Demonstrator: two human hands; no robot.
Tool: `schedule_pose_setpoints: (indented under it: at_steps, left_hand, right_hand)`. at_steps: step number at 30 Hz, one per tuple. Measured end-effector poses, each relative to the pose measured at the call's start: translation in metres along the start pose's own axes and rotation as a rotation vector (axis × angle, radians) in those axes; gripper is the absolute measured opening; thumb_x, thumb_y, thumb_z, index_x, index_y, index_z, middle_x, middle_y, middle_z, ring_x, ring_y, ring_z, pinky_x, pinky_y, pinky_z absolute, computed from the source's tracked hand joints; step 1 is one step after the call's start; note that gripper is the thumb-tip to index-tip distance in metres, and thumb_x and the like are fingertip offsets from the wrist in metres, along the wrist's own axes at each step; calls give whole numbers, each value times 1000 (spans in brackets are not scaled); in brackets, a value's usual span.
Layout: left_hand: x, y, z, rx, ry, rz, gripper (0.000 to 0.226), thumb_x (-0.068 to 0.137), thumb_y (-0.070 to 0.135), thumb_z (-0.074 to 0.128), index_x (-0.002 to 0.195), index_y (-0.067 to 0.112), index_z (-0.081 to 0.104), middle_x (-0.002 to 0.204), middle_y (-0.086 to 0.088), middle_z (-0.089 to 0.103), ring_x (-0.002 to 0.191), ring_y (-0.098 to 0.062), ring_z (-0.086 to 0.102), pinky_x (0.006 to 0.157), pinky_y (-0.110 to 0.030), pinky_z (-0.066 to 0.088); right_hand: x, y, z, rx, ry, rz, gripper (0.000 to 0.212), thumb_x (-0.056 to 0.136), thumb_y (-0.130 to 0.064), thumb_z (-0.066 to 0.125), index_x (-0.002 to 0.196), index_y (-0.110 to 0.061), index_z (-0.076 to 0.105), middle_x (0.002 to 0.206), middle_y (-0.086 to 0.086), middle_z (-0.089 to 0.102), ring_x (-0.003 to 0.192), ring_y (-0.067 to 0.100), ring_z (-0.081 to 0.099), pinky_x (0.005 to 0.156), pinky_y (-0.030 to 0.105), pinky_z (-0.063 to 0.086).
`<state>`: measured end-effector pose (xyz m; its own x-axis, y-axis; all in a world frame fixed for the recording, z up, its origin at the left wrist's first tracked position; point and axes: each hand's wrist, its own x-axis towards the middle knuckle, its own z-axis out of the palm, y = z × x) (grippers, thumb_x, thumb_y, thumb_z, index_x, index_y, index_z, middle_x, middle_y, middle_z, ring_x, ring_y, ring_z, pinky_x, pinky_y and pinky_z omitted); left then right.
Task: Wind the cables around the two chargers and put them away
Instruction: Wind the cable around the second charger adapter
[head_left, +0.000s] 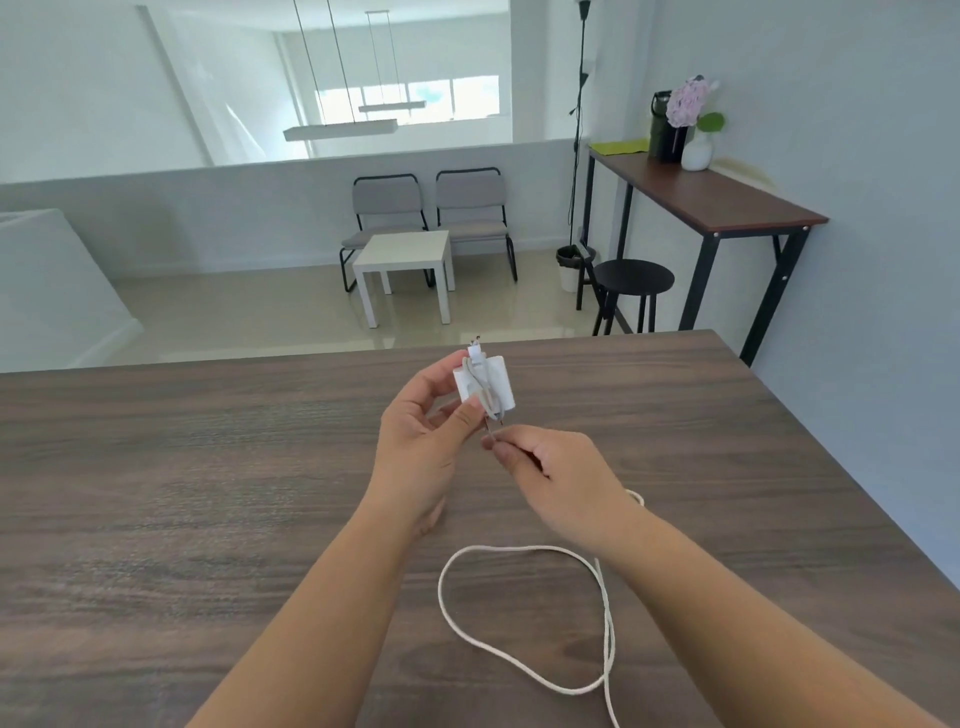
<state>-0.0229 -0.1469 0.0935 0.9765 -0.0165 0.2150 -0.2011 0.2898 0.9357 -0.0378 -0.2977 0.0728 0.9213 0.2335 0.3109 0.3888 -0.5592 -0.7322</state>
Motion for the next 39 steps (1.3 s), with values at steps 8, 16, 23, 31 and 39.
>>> schedule_pose_setpoints:
  at_steps: [8, 16, 23, 31, 39]
  left_hand:
    - [1, -4, -11, 198, 47, 9, 40, 90, 2, 66, 124, 23, 64, 113, 1, 72, 101, -22, 70, 90, -34, 56]
    - [-7, -4, -14, 690, -161, 205, 50, 88, 8, 70, 129, 33, 58, 112, 8, 57, 100, -5, 62, 87, -23, 55]
    - [-7, 17, -27, 542, -442, -6, 47, 86, 10, 69, 129, 27, 63, 108, 0, 63, 102, -18, 65, 92, -30, 54]
    - [-13, 19, -28, -4, -576, -171, 49, 75, 22, 82, 123, 22, 69, 122, -2, 70, 108, -17, 67, 84, -29, 55]
    - [-5, 3, -11, -370, -337, -146, 68, 69, 14, 85, 131, 9, 59, 117, -7, 68, 98, -17, 69, 79, -26, 56]
  right_hand:
    - [6, -23, -32, -422, -70, -124, 26, 95, -40, 50, 89, -23, 68, 72, -11, 59, 71, 9, 52, 69, 32, 48]
    - [20, -40, -75, -498, -210, -122, 16, 88, -39, 63, 86, -26, 71, 67, -18, 57, 68, 0, 49, 67, 24, 41]
    - [28, -26, -89, -83, -275, -88, 7, 80, -29, 76, 77, -23, 73, 48, -15, 48, 51, 2, 41, 57, 16, 37]
    - [23, -4, -65, 527, -176, -23, 17, 83, -28, 67, 80, -11, 70, 60, 3, 57, 51, 2, 47, 54, 12, 40]
    - [12, 1, -19, 450, -101, -5, 29, 99, -12, 51, 114, -32, 65, 80, -4, 66, 64, 9, 51, 68, 19, 47]
